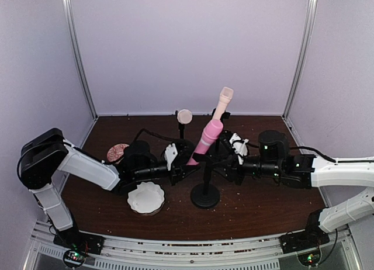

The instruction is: Attach the microphones to the stand

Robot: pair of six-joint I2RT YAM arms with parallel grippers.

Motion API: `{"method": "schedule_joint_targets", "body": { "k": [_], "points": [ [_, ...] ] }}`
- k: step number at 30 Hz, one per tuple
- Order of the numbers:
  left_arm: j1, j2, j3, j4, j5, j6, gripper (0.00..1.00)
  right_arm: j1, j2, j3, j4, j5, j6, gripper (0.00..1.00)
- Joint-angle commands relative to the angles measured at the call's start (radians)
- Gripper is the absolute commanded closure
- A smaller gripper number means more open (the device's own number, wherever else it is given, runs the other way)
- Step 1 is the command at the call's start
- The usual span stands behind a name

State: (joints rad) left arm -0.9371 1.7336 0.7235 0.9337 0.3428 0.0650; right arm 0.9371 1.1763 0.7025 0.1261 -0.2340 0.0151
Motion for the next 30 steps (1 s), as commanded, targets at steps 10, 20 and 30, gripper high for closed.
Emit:
{"method": "schedule_joint_targets", "body": {
  "k": [10,20,30],
  "points": [
    [-0.029,0.027,0.028,0.012,0.017,0.039,1.0,-0.002,-0.066,0.02,-0.041,0.038,0.029,0.3],
    [-0.029,0.0,0.039,-0.058,-0.073,-0.017,0.45,-0.003,-0.181,0.007,-0.116,0.058,0.045,0.24],
    [-0.031,-0.189,-0.058,-0.195,-0.186,0.015,0.02,-0.002,-0.272,-0.002,-0.19,0.124,0.053,0.24]
  ]
}}
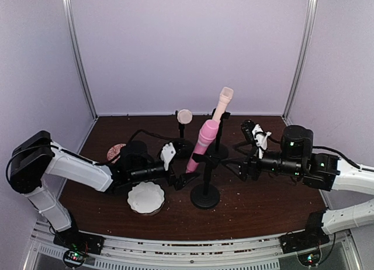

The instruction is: Attach the microphones to the stand

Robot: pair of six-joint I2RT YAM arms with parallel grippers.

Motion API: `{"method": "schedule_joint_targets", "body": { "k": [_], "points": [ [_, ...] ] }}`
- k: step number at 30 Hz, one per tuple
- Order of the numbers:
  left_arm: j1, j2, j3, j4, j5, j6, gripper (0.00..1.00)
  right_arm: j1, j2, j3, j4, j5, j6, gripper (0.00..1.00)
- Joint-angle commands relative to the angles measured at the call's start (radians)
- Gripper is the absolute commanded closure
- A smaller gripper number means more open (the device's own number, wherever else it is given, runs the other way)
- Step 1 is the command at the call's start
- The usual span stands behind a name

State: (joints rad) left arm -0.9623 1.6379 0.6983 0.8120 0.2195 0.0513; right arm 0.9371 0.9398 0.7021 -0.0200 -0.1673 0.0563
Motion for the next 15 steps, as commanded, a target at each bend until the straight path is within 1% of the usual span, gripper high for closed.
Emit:
{"method": "schedule_joint_targets", "body": {
  "k": [1,5,8,10,13,15],
  "points": [
    [-0.006,-0.12,-0.042,-0.115,-0.076,0.036,0.02,-0.002,-0.044,0.0,-0.055,0.071,0.013,0.23],
    [-0.006,-0.242,-0.067,-0.316,-0.124,0.029,0.02,-0.002,-0.08,0.011,-0.12,0.159,0.038,0.23],
    [-0.006,-0.388,-0.063,-0.484,-0.208,-0.005,0.02,-0.004,-0.095,0.048,-0.204,0.224,0.042,0.22],
    [-0.004,-0.472,-0.029,-0.605,-0.303,-0.007,0.02,-0.004,-0.098,0.074,-0.259,0.277,0.047,0.21],
    [0.011,-0.563,0.05,-0.745,-0.491,0.011,0.02,-0.006,-0.098,0.116,-0.342,0.387,0.024,0.12],
    [0.057,-0.589,0.114,-0.818,-0.568,0.009,0.02,-0.008,-0.089,0.168,-0.418,0.505,0.007,0.03]
  ]
}}
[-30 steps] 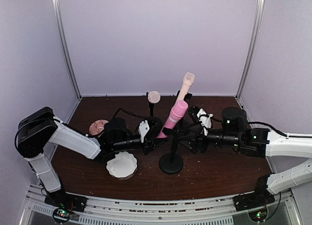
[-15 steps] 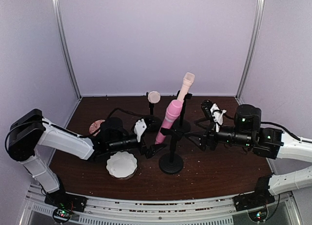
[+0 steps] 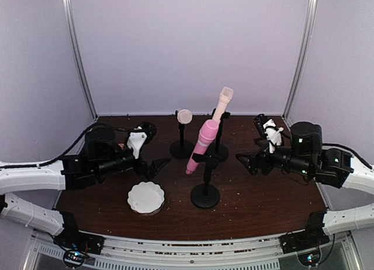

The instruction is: Attach the microphones to the stand

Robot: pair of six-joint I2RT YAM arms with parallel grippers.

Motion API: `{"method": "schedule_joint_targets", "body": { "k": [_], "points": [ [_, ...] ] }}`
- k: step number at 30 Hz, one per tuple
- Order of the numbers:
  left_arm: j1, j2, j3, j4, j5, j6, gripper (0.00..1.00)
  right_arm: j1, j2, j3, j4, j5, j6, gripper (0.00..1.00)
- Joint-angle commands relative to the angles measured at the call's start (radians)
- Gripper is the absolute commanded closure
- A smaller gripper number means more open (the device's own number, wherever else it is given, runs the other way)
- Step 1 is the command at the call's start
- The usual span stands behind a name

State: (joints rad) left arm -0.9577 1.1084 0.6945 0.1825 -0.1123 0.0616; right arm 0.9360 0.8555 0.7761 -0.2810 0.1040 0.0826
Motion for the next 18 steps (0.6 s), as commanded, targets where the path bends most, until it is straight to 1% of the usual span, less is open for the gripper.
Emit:
{"method": "schedule_joint_targets", "body": {
  "k": [1,4,5,6,7,9,11,13,16,18],
  "points": [
    [0.09,-0.061,0.167,-0.225,-0.264,-0.019,0.02,-0.011,-0.002,0.117,-0.193,0.309,-0.015,0.0],
    [0.207,-0.019,0.28,-0.374,-0.386,-0.14,0.02,-0.029,-0.013,0.154,-0.231,0.491,0.01,0.0],
    [0.244,-0.003,0.317,-0.413,-0.405,-0.157,0.02,-0.047,-0.021,0.16,-0.239,0.491,0.004,0.0],
    [0.276,0.015,0.352,-0.439,-0.444,-0.163,0.02,-0.068,-0.025,0.17,-0.252,0.457,-0.002,0.0],
    [0.288,0.025,0.376,-0.446,-0.478,-0.161,0.02,-0.082,-0.028,0.175,-0.258,0.452,0.006,0.0],
    [0.301,0.031,0.394,-0.43,-0.575,-0.136,0.02,-0.099,-0.042,0.16,-0.226,0.504,0.025,0.0],
    [0.308,0.018,0.397,-0.426,-0.596,-0.128,0.02,-0.102,-0.058,0.139,-0.177,0.608,0.081,0.0],
    [0.315,-0.009,0.373,-0.423,-0.59,-0.14,0.02,-0.103,-0.057,0.151,-0.162,0.705,0.127,0.0],
    [0.328,-0.078,0.278,-0.377,-0.526,-0.164,0.02,-0.103,-0.035,0.192,-0.175,0.788,0.168,0.0],
    [0.328,-0.135,0.217,-0.331,-0.477,-0.16,0.02,-0.103,-0.028,0.196,-0.171,0.798,0.179,0.0]
  ]
}}
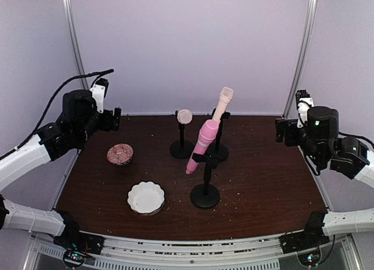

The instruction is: Attach the microphones to the stand

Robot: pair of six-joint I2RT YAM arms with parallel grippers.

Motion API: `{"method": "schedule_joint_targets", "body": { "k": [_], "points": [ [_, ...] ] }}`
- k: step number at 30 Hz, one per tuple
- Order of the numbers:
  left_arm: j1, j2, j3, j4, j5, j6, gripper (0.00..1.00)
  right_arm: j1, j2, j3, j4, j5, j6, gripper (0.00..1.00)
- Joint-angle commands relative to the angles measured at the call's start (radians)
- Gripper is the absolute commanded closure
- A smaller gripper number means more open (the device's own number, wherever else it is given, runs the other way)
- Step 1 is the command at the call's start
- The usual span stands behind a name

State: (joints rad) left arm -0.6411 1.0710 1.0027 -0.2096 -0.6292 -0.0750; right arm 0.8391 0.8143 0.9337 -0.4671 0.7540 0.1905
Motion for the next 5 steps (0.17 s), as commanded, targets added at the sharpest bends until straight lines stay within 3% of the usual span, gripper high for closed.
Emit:
{"method": "schedule_joint_targets", "body": {
  "k": [1,5],
  "points": [
    [0.012,-0.123,-0.119,0.085,0.052,-0.025,0.02,-0.005,0.016,0.032,0.03,0.136,0.066,0.0],
    [0.012,-0.155,-0.14,0.122,0.054,-0.022,0.02,-0.006,0.088,0.053,0.008,0.124,0.095,0.0]
  ]
}}
